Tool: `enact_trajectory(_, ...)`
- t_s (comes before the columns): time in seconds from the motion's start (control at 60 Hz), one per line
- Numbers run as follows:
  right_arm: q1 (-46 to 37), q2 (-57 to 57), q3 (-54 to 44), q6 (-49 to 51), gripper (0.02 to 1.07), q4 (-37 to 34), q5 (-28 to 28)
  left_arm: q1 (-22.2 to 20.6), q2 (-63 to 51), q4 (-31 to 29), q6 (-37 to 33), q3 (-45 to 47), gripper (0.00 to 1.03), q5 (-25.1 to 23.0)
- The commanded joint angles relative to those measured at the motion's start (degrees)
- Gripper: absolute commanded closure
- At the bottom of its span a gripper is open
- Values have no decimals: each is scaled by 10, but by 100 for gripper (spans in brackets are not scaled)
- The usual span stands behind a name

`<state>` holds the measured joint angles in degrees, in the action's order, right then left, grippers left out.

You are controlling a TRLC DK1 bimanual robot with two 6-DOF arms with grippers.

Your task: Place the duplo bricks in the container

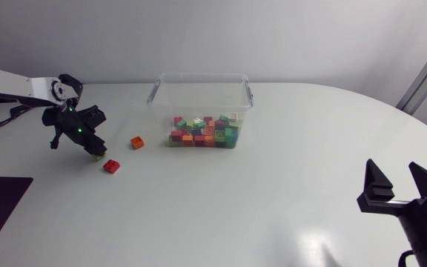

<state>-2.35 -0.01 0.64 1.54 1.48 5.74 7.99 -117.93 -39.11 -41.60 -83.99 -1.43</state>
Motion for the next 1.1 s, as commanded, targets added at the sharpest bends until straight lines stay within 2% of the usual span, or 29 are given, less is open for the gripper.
enact_trajectory(0.0,2,-3,-9,-10,6,-2,-3,-17,88,-15,13,7,77,-6)
enact_trajectory(0.1,2,-3,-9,-10,6,-2,-3,-43,174,-28,39,12,77,-7)
enact_trajectory(0.217,2,-3,-9,-10,6,-2,-3,-91,253,-55,77,5,77,-16)
enact_trajectory(0.433,2,-3,-9,-10,6,-2,-3,-179,283,-56,164,-21,77,-23)
enact_trajectory(0.567,2,-3,-9,-10,6,-2,-3,-223,259,-11,214,-29,77,-23)
enact_trajectory(0.667,2,-3,-9,-10,6,-2,-3,-256,250,64,246,-20,77,-23)
enact_trajectory(0.733,2,-3,-9,-10,6,-2,-3,-268,246,88,260,-20,77,-23)
enact_trajectory(0.933,2,-3,-9,-10,6,-2,-3,-292,176,178,299,-42,77,-16)
enact_trajectory(1.083,2,-3,-9,-10,6,-2,-3,-289,131,179,318,-87,77,-15)
